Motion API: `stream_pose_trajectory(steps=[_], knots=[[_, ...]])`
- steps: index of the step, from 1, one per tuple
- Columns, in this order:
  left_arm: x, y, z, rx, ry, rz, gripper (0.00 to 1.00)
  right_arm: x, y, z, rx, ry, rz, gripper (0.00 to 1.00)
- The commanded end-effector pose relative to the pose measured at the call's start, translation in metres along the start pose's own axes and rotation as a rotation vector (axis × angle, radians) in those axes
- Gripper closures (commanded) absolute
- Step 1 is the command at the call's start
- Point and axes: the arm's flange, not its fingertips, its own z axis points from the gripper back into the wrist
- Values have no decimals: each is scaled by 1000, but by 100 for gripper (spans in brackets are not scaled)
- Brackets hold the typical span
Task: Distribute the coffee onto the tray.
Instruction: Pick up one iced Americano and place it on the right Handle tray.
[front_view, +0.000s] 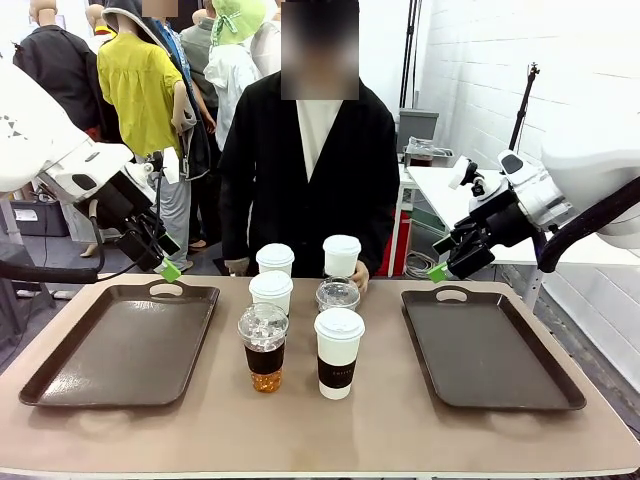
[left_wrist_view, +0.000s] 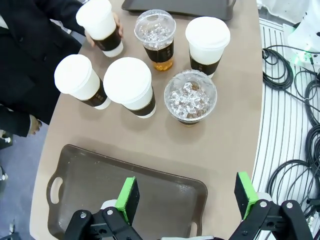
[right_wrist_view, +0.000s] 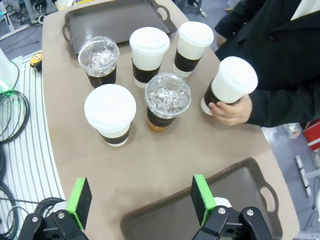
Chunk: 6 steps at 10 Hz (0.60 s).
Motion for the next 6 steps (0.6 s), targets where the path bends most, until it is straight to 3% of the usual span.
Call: stream_pose_trajectory(steps=[1, 4, 6], knots=[[-1, 2, 0, -12, -21, -15, 0, 0, -3, -3, 18, -22, 13, 0], [-1, 2, 0, -12, -21, -15, 0, 0, -3, -3, 18, -22, 13, 0], [-1, 2, 0, -12, -21, -15, 0, 5, -13, 3, 1, 59, 23, 0]])
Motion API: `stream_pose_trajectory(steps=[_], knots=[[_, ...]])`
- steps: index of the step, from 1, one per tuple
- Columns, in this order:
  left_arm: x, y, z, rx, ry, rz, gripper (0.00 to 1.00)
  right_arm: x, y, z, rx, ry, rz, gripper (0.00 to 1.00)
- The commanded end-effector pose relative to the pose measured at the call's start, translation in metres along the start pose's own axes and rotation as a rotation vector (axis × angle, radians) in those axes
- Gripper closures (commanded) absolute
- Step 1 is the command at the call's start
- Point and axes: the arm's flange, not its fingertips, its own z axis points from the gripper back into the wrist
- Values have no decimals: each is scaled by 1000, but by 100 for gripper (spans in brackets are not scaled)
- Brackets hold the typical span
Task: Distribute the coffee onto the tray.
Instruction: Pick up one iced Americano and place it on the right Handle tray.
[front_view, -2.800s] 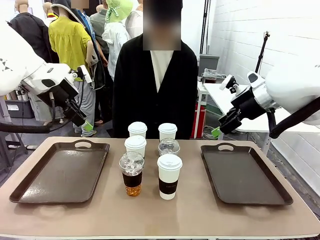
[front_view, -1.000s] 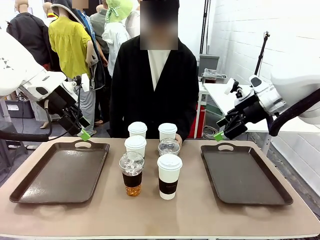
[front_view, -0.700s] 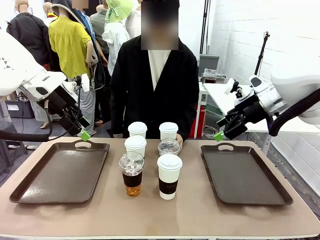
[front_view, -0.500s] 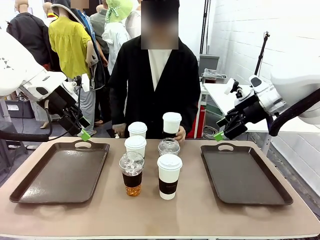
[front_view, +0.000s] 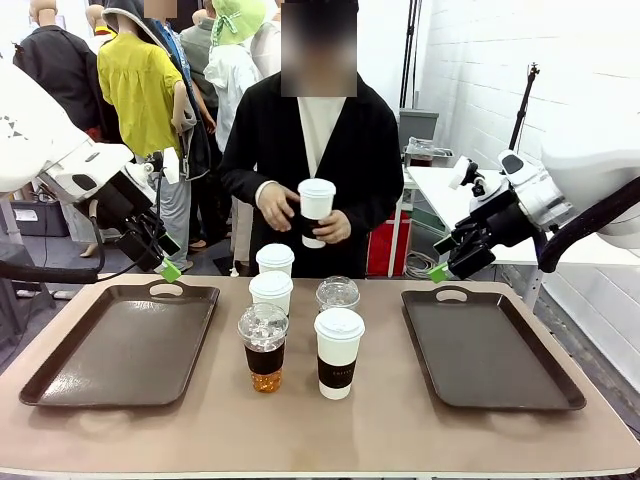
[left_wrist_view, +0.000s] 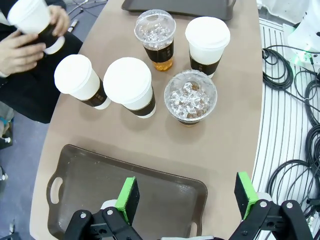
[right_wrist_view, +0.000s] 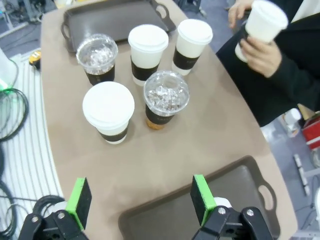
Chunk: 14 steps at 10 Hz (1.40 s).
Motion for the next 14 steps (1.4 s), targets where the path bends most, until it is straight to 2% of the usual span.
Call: stream_pose_trajectory(steps=[1, 4, 7, 9, 12, 14], knots=[[-2, 2, 0, -12, -21, -15, 0, 11, -26, 1, 3, 97, 42, 0], [-2, 2, 0, -12, -21, -15, 0, 18, -63, -3, 19, 232, 120, 0], [-2, 2, 0, -12, -21, -15, 0, 10, -103, -21, 78, 366, 168, 0], [-2, 2, 0, -12, -21, -15, 0, 2, -121, -36, 115, 409, 188, 0], [-2, 2, 0, -12, -21, -15, 0, -11, -129, -54, 129, 382, 198, 0], [-2, 2, 0, -12, -21, -15, 0, -22, -123, -67, 138, 262, 200, 0]])
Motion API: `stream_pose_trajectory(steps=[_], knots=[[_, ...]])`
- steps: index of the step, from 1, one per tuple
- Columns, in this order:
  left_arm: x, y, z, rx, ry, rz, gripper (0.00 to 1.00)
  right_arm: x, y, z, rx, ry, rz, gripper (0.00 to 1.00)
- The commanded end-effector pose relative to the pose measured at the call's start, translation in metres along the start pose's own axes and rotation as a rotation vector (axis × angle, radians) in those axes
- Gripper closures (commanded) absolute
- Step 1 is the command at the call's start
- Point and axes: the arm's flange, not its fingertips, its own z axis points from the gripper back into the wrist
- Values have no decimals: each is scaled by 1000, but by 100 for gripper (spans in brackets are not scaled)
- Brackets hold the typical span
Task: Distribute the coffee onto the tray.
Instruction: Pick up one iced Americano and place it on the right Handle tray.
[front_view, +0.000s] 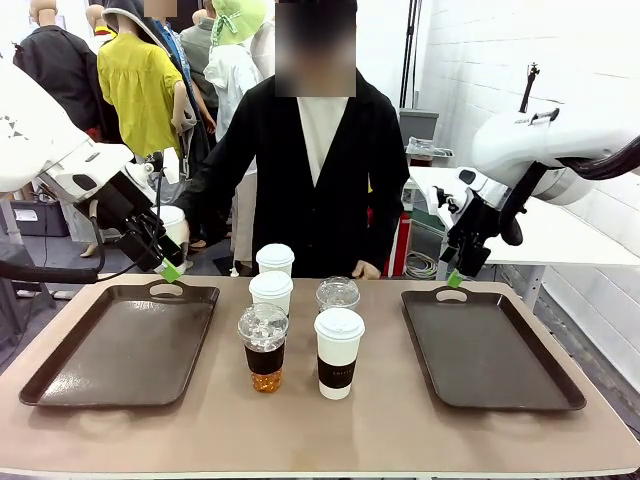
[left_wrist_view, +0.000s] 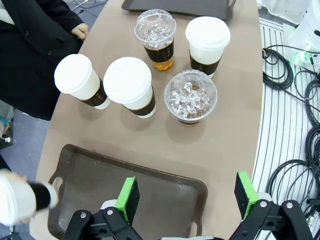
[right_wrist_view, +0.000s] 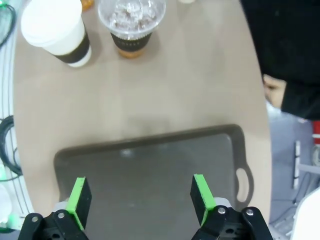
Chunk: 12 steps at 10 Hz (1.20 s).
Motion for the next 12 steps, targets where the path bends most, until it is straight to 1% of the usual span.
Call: stream_pose_trajectory(steps=[1, 4, 5, 6, 10, 12], knots=[[-2, 2, 0, -12, -22, -15, 0, -8, 5, -18, 3, -100, 19, 0], [-2, 2, 0, -12, -22, -15, 0, -10, 4, -34, 5, -147, -11, 0], [-2, 2, 0, -12, -22, -15, 0, -12, 8, -31, -26, -154, -50, 0], [-2, 2, 0, -12, -22, -15, 0, -6, 5, -27, 24, -120, -17, 0], [-2, 2, 0, -12, -22, -15, 0, -6, 5, -29, 16, -128, -28, 0], [-2, 2, 0, -12, -22, -15, 0, -17, -8, -60, 72, -226, -13, 0]])
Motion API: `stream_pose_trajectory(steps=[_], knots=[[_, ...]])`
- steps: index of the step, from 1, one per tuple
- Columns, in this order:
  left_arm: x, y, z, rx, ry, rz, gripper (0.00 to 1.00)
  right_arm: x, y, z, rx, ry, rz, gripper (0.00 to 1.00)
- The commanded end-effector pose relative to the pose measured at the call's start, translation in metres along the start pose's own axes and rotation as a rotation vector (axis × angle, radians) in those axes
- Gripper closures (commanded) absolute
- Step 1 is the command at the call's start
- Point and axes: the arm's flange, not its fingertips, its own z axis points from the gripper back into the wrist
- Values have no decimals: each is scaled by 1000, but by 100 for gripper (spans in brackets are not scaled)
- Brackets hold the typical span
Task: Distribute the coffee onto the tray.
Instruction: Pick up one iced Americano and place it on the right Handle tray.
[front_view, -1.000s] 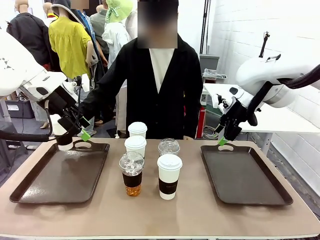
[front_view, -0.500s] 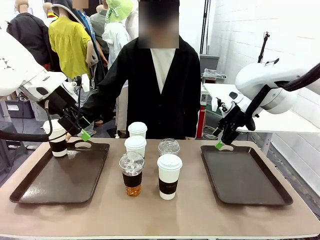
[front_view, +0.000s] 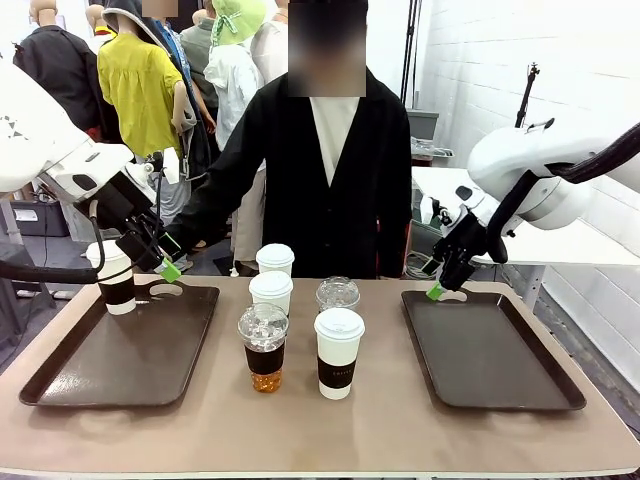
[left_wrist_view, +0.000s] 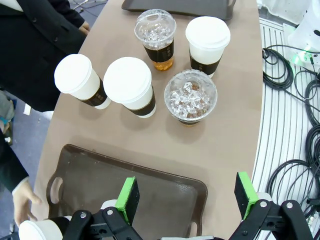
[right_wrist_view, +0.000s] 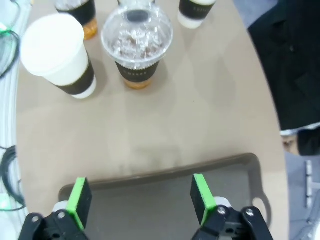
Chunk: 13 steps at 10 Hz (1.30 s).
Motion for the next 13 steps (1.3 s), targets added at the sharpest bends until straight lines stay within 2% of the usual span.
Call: stream_pose_trajectory(steps=[1, 4, 7, 11, 13], knots=[[-2, 2, 0, -12, -23, -15, 0, -17, -17, -29, 47, -105, 30, 0], [-2, 2, 0, -12, -23, -15, 0, -35, -30, -54, 47, -193, 61, 0], [-2, 2, 0, -12, -23, -15, 0, -54, -42, -71, 113, -320, 76, 0], [-2, 2, 0, -12, -23, -15, 0, -62, -56, -104, 212, -467, 73, 0], [-2, 2, 0, -12, -23, -15, 0, -63, -59, -118, 230, -508, 69, 0]])
